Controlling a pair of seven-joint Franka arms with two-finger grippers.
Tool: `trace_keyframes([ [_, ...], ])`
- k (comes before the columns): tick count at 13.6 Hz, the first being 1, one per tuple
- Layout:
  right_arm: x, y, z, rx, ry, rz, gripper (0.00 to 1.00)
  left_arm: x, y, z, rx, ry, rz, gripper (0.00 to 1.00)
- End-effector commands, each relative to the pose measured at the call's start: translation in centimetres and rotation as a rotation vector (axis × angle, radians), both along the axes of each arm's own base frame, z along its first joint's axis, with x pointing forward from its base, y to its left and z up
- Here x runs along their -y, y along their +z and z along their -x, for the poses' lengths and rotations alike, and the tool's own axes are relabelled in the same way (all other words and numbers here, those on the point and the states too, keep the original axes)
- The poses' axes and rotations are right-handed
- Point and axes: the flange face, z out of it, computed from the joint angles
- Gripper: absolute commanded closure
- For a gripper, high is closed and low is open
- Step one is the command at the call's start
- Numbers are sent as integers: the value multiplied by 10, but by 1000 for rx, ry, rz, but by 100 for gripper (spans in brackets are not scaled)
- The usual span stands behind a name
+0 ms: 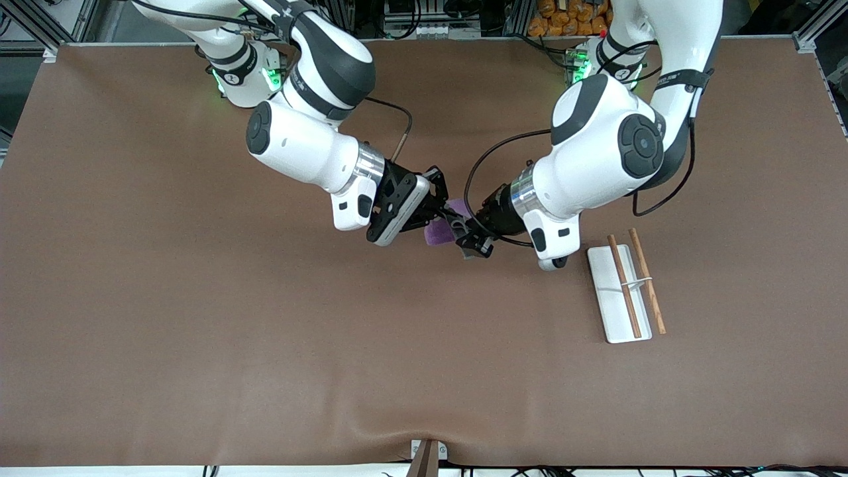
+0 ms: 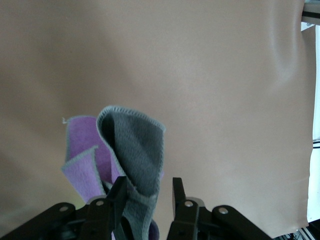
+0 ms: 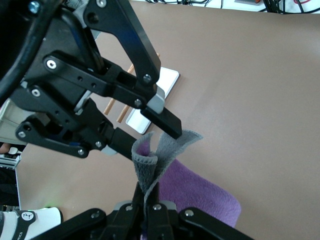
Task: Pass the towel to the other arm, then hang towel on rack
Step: 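Grasp the towel's grey edge with the left gripper beside the right gripper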
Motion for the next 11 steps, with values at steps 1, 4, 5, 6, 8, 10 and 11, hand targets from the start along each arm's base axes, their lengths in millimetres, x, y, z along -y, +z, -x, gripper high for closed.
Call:
trace_keyframes([
  [1, -4, 8, 1, -17, -9, -22, 100, 6, 17, 11, -26, 24, 22, 63],
  [4, -4, 8, 1, -16, -8, -21, 100, 7, 21, 17, -55, 9, 11, 64],
  [5, -4, 9, 1, -15, -8, -21, 100, 6, 19, 18, -72, 8, 5, 74],
  [6, -4, 9, 1, -15, -8, -21, 100, 0, 20, 16, -80, 14, 1, 87],
  [8, -3, 8, 1, -16, -9, -20, 100, -1, 21, 16, -82, 15, 0, 100],
  [10, -3, 8, 1, -16, -9, -20, 100, -4, 21, 14, -76, 10, -1, 100],
  [11, -2, 8, 0, -16, -10, -20, 100, -7, 22, 12, -71, 13, -1, 100],
])
